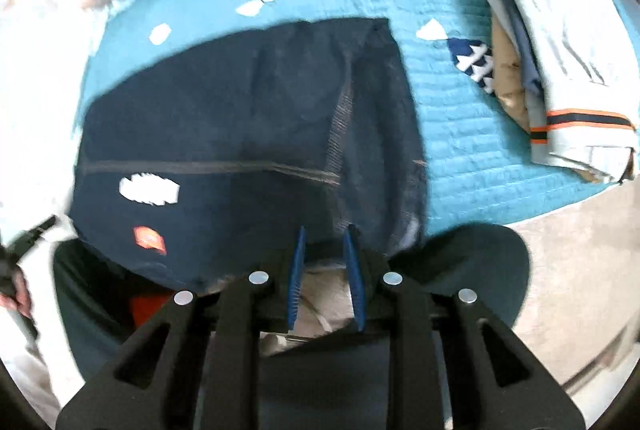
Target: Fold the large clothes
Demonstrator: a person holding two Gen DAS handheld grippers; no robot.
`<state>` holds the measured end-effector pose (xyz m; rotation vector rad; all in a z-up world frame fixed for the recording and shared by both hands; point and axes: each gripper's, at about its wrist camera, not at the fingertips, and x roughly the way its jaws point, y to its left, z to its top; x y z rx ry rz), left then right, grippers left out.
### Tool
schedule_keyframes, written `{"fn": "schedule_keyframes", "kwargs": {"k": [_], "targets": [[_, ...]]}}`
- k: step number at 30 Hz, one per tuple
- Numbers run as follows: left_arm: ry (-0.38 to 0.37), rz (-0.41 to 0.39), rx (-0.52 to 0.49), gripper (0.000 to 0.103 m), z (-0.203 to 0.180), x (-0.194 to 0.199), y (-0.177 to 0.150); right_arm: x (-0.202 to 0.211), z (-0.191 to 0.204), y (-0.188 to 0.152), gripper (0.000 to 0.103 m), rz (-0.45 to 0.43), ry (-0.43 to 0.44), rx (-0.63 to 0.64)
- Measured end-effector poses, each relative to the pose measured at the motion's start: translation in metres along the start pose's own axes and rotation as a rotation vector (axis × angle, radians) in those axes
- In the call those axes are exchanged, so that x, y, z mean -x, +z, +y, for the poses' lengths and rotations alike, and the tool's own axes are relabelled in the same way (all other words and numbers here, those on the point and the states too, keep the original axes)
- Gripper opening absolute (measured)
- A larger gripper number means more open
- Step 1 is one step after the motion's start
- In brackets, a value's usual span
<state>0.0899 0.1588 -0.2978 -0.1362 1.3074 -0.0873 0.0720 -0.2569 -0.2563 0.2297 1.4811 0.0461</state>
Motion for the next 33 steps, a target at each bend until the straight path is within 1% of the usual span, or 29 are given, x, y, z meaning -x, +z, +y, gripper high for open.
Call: {"fn": "schedule_keyframes", "kwargs": {"k": [4, 6, 8, 10, 11, 13, 14, 15, 16, 17, 18, 20, 22, 23, 25, 27, 29, 31, 32, 33], "targets": [[-0.026, 0.006, 0.019, 0.003, -0.022, -0.017, 0.011, -0.006, 0.01, 0.01, 0.023, -0.01, 0.002, -0.003], [-0.049, 0.013, 0.039, 0.003, -0.028, -0.027, 0.014, -0.017, 0.015, 0.016, 0.023, 0.009, 0.037, -0.021], [-0.056, 0.031, 0.064, 0.003, -0.033, -0.041, 0.014, -0.032, 0.02, 0.018, 0.023, 0.03, 0.045, -0.027], [-0.031, 0.053, 0.08, 0.003, -0.035, -0.057, 0.011, -0.05, 0.025, 0.016, 0.023, 0.059, 0.024, -0.019], [0.001, 0.067, 0.079, 0.003, -0.035, -0.068, 0.007, -0.065, 0.025, 0.015, 0.02, 0.091, -0.003, -0.013], [0.045, 0.1, 0.07, 0.003, -0.032, -0.087, 0.0, -0.09, 0.016, 0.01, 0.018, 0.144, -0.05, -0.04], [0.06, 0.12, 0.072, 0.002, -0.028, -0.1, -0.007, -0.107, 0.005, 0.006, 0.012, 0.175, -0.095, -0.063], [0.039, 0.096, 0.078, 0.002, -0.024, -0.102, -0.011, -0.119, -0.004, 0.003, 0.012, 0.179, -0.1, -0.071], [0.023, 0.086, 0.085, 0.002, -0.022, -0.101, -0.013, -0.123, -0.008, 0.002, 0.012, 0.167, -0.075, -0.07], [0.011, 0.089, 0.096, 0.002, -0.02, -0.098, -0.013, -0.121, -0.011, 0.001, 0.01, 0.161, -0.054, -0.069], [0.008, 0.1, 0.105, 0.003, -0.019, -0.097, -0.012, -0.116, -0.011, 0.002, 0.008, 0.164, -0.061, -0.074], [0.006, 0.118, 0.132, 0.003, -0.018, -0.091, -0.01, -0.108, -0.009, 0.002, 0.009, 0.188, -0.107, -0.075], [-0.011, 0.11, 0.132, 0.003, -0.02, -0.083, -0.011, -0.101, -0.007, 0.001, 0.009, 0.179, -0.122, -0.055], [-0.009, 0.119, 0.131, 0.003, -0.021, -0.083, -0.013, -0.101, -0.007, 0.001, 0.009, 0.176, -0.126, -0.045], [0.008, 0.149, 0.152, 0.003, -0.018, -0.095, -0.016, -0.11, -0.012, 0.001, 0.008, 0.173, -0.132, -0.052], [0.02, 0.139, 0.155, 0.005, -0.018, -0.107, -0.018, -0.128, -0.015, 0.001, 0.008, 0.171, -0.122, -0.06], [0.052, 0.14, 0.153, 0.005, -0.024, -0.105, -0.015, -0.124, -0.012, 0.002, 0.008, 0.178, -0.142, -0.069], [0.075, 0.142, 0.122, 0.005, -0.031, -0.104, -0.014, -0.122, -0.006, 0.003, 0.009, 0.176, -0.157, -0.046], [0.081, 0.145, 0.105, 0.005, -0.034, -0.103, -0.014, -0.12, -0.006, 0.002, 0.012, 0.176, -0.15, -0.047], [0.078, 0.145, 0.101, 0.005, -0.037, -0.1, -0.013, -0.118, -0.005, 0.002, 0.012, 0.179, -0.135, -0.055]]}}
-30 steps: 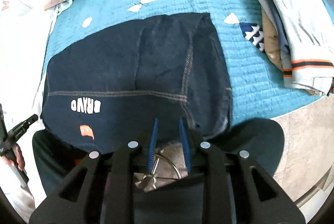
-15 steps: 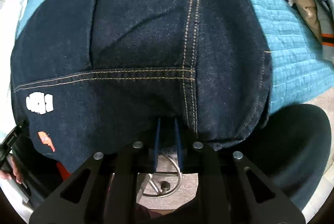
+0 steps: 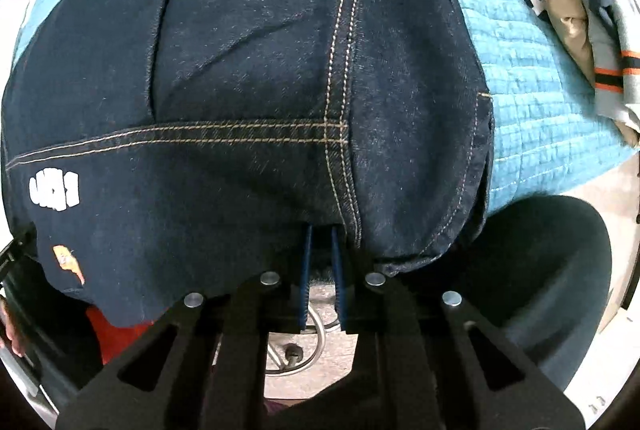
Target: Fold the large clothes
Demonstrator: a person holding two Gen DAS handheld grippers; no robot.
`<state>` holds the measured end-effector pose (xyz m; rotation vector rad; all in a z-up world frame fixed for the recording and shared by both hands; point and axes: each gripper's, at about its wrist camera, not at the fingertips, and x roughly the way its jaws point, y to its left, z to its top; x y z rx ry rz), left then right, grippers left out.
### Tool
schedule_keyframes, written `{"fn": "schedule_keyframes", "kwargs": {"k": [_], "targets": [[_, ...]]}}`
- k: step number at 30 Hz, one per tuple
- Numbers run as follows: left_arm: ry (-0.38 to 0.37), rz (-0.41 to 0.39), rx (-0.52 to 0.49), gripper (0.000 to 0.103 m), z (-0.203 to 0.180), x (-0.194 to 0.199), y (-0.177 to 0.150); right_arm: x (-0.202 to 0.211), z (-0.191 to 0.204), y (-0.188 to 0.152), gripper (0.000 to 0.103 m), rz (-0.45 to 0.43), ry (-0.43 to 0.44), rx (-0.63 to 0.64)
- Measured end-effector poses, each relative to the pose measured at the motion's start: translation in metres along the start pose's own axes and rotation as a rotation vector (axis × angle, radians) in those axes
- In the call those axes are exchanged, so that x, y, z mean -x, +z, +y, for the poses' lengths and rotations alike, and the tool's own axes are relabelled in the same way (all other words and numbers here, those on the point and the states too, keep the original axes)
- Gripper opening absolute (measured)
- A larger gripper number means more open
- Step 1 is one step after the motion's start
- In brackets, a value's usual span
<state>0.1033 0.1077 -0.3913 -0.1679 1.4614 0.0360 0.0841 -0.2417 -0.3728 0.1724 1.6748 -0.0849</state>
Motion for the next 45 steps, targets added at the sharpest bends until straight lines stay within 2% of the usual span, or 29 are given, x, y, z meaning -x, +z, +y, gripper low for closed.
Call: {"fn": "schedule_keyframes", "kwargs": {"k": [3, 4, 5, 6, 7, 8, 11, 14, 17, 20, 23, 26, 30, 33, 34, 36, 37, 39, 41, 42, 44, 45], "targets": [[-0.048, -0.017, 0.014, 0.006, 0.002, 0.014, 0.001, 0.01, 0.001, 0.001, 0.014, 0.004, 0.057, -0.041], [-0.058, -0.026, 0.015, 0.006, 0.003, 0.021, 0.003, 0.014, -0.001, 0.002, 0.018, 0.001, 0.078, -0.05], [-0.062, -0.036, 0.01, 0.01, 0.002, 0.027, 0.004, 0.02, -0.001, 0.002, 0.029, -0.002, 0.093, -0.053], [-0.062, -0.045, 0.004, 0.016, 0.002, 0.032, 0.005, 0.024, -0.001, 0.003, 0.036, -0.002, 0.092, -0.051], [-0.053, -0.064, 0.001, 0.046, 0.001, 0.039, 0.008, 0.03, -0.001, 0.005, 0.048, -0.005, 0.087, -0.056], [-0.042, -0.101, -0.002, 0.064, 0.001, 0.047, 0.01, 0.036, -0.002, 0.009, 0.054, -0.012, 0.091, -0.063], [-0.033, -0.178, -0.029, 0.066, -0.005, 0.065, 0.021, 0.056, -0.007, 0.022, 0.057, -0.051, 0.144, -0.092], [-0.032, -0.188, -0.006, 0.066, -0.004, 0.071, 0.034, 0.07, -0.011, 0.039, 0.059, -0.081, 0.157, -0.115], [-0.062, -0.188, 0.021, 0.066, 0.014, 0.077, 0.043, 0.085, -0.012, 0.06, 0.059, -0.103, 0.169, -0.129], [-0.067, -0.205, 0.043, 0.069, 0.016, 0.078, 0.066, 0.094, -0.021, 0.073, 0.059, -0.135, 0.183, -0.152], [-0.09, -0.201, 0.098, 0.069, 0.026, 0.075, 0.097, 0.095, -0.035, 0.099, 0.059, -0.143, 0.224, -0.193], [-0.16, -0.195, 0.165, 0.069, 0.035, 0.068, 0.127, 0.088, -0.047, 0.126, 0.059, -0.11, 0.272, -0.246], [-0.165, -0.16, 0.248, 0.068, 0.051, 0.051, 0.161, 0.068, -0.06, 0.16, 0.059, -0.054, 0.302, -0.336], [-0.177, -0.117, 0.295, 0.068, 0.06, 0.034, 0.181, 0.06, -0.065, 0.176, 0.059, -0.047, 0.318, -0.369], [-0.183, -0.103, 0.308, 0.068, 0.063, 0.03, 0.186, 0.058, -0.065, 0.182, 0.059, -0.046, 0.319, -0.368], [-0.209, -0.064, 0.346, 0.059, 0.067, 0.017, 0.192, 0.053, -0.065, 0.188, 0.059, -0.036, 0.33, -0.366], [-0.227, -0.037, 0.365, 0.05, 0.067, 0.009, 0.194, 0.05, -0.065, 0.193, 0.056, -0.036, 0.352, -0.374], [-0.2, -0.009, 0.389, 0.041, 0.068, -0.002, 0.197, 0.044, -0.065, 0.197, 0.046, -0.033, 0.371, -0.374], [-0.177, -0.008, 0.364, 0.024, 0.065, -0.006, 0.199, 0.038, -0.062, 0.202, 0.028, -0.025, 0.323, -0.356], [-0.159, -0.009, 0.346, 0.022, 0.064, -0.006, 0.198, 0.035, -0.061, 0.204, 0.026, -0.024, 0.306, -0.347], [-0.182, -0.026, 0.354, 0.016, 0.067, -0.001, 0.195, 0.035, -0.058, 0.203, 0.008, -0.044, 0.303, -0.328], [-0.202, -0.035, 0.367, 0.016, 0.07, 0.001, 0.193, 0.037, -0.057, 0.202, 0.007, -0.057, 0.275, -0.315]]}}
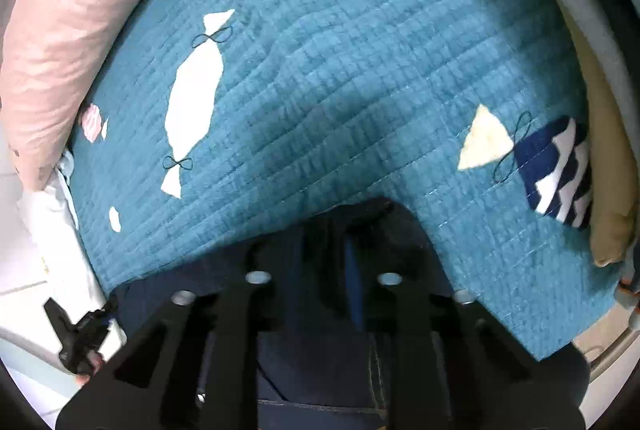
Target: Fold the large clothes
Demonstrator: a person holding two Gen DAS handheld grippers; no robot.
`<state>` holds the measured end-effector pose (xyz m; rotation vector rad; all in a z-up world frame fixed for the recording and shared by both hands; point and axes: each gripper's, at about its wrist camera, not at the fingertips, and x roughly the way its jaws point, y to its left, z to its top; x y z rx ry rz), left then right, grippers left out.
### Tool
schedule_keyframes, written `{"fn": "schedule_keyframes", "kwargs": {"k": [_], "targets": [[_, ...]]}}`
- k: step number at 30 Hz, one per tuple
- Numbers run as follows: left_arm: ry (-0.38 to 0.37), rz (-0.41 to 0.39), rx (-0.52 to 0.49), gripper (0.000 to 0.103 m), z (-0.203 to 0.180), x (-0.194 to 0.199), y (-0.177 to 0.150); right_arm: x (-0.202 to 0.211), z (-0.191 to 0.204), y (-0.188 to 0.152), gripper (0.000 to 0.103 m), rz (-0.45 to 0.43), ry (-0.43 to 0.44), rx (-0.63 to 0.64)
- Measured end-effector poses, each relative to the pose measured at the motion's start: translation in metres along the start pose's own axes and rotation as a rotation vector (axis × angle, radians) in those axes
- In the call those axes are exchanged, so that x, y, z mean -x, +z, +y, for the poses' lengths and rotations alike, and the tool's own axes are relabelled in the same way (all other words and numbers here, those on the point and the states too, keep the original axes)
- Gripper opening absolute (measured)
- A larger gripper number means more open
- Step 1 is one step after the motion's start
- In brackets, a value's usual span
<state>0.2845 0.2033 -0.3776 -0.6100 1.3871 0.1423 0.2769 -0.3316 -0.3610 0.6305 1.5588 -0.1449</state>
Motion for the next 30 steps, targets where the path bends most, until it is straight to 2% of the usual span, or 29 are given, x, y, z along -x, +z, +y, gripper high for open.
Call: {"fn": "schedule_keyframes", "kwargs": {"k": [4, 8, 15, 19, 21, 24, 26, 28, 30], "targets": [[-0.056, -0.055, 0.011, 0.011, 0.006, 0.013, -0.006, 0.013, 0.004, -0.009, 0.006, -0.052, 0.022, 0.048], [-0.09, -0.102, -0.013, 0.008, 0.003, 0.034, -0.012, 0.038, -0.002, -0.012, 0.002, -0.083, 0.123, 0.017], [-0.165, -0.173, -0.06, 0.005, -0.012, 0.078, -0.018, 0.078, 0.015, -0.025, 0.002, -0.158, 0.174, 0.086], [-0.195, -0.199, -0.061, 0.004, -0.017, 0.097, -0.019, 0.093, 0.023, -0.029, 0.002, -0.176, 0.225, 0.076], [-0.204, -0.233, -0.066, 0.001, -0.017, 0.109, -0.019, 0.103, 0.028, -0.03, 0.002, -0.194, 0.247, 0.081], [-0.265, -0.367, -0.066, 0.0, -0.013, 0.15, -0.014, 0.119, 0.037, -0.03, 0.002, -0.22, 0.268, 0.096], [-0.308, -0.356, -0.056, 0.0, -0.012, 0.167, -0.002, 0.125, 0.046, -0.029, 0.002, -0.226, 0.28, 0.111], [-0.287, -0.357, -0.096, 0.0, -0.02, 0.178, 0.004, 0.122, 0.055, -0.025, 0.002, -0.228, 0.238, 0.129], [-0.233, -0.296, -0.157, 0.0, -0.028, 0.171, 0.002, 0.113, 0.055, -0.022, 0.002, -0.216, 0.211, 0.111]]}}
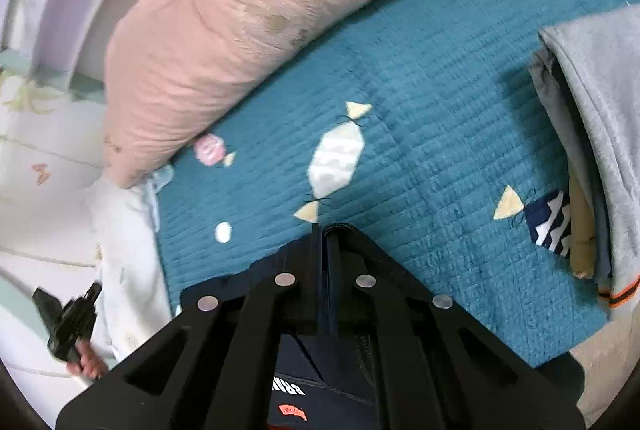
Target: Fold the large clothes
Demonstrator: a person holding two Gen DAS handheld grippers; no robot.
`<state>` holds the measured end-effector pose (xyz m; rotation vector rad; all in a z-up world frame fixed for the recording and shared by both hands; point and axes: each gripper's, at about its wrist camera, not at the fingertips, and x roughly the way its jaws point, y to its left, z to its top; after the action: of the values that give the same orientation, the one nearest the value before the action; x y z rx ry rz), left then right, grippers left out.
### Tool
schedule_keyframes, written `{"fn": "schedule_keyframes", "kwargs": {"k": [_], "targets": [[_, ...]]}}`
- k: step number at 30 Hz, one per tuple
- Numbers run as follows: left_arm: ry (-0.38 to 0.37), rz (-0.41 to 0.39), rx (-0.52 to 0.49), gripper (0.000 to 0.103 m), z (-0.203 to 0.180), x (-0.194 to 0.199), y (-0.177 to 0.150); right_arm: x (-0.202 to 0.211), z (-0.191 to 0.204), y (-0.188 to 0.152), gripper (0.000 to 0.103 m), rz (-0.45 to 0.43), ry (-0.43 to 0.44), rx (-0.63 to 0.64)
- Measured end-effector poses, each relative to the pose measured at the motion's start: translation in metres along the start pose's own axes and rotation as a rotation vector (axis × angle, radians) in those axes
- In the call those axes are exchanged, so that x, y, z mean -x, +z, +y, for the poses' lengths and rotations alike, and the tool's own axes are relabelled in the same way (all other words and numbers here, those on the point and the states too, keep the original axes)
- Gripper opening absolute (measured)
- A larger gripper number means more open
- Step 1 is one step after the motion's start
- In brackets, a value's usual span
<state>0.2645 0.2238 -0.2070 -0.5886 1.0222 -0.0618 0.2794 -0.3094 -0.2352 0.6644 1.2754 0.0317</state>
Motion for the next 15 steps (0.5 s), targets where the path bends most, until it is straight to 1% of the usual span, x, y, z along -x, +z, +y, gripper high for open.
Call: {"fn": "schedule_keyframes", "kwargs": {"k": [2, 3, 4, 5, 7, 9, 10, 12, 13, 14, 15], "targets": [[0.054, 0.104, -0.014, 0.001, 0.005, -0.025, -0.014, -0.011, -0.003, 0.0, 0.002, 0.007, -0.047, 0.01], [0.073, 0.146, -0.008, 0.004, 0.01, -0.038, -0.021, -0.016, -0.006, 0.0, 0.002, 0.014, -0.061, 0.009], [0.103, 0.191, 0.007, 0.013, 0.017, -0.054, -0.028, -0.02, -0.009, -0.001, 0.002, 0.022, -0.069, 0.004], [0.122, 0.218, 0.021, 0.014, 0.023, -0.066, -0.033, -0.023, -0.013, -0.001, 0.002, 0.026, -0.071, 0.0], [0.134, 0.285, 0.077, 0.014, 0.042, -0.095, -0.046, -0.026, -0.018, 0.0, 0.002, 0.036, -0.08, 0.0], [0.118, 0.337, 0.139, 0.014, 0.058, -0.114, -0.051, -0.027, -0.022, 0.0, 0.003, 0.047, -0.085, 0.006], [0.108, 0.348, 0.159, 0.015, 0.062, -0.12, -0.052, -0.029, -0.023, 0.001, 0.003, 0.056, -0.09, 0.011], [0.099, 0.354, 0.178, 0.027, 0.069, -0.132, -0.051, -0.03, -0.024, 0.002, 0.003, 0.064, -0.101, 0.021], [0.084, 0.361, 0.189, 0.037, 0.07, -0.138, -0.049, -0.032, -0.024, 0.002, 0.004, 0.066, -0.106, 0.024], [0.067, 0.366, 0.204, 0.043, 0.071, -0.142, -0.047, -0.034, -0.024, 0.002, 0.005, 0.069, -0.113, 0.028], [0.074, 0.365, 0.212, 0.043, 0.07, -0.143, -0.045, -0.036, -0.025, 0.002, 0.005, 0.072, -0.12, 0.03]]}}
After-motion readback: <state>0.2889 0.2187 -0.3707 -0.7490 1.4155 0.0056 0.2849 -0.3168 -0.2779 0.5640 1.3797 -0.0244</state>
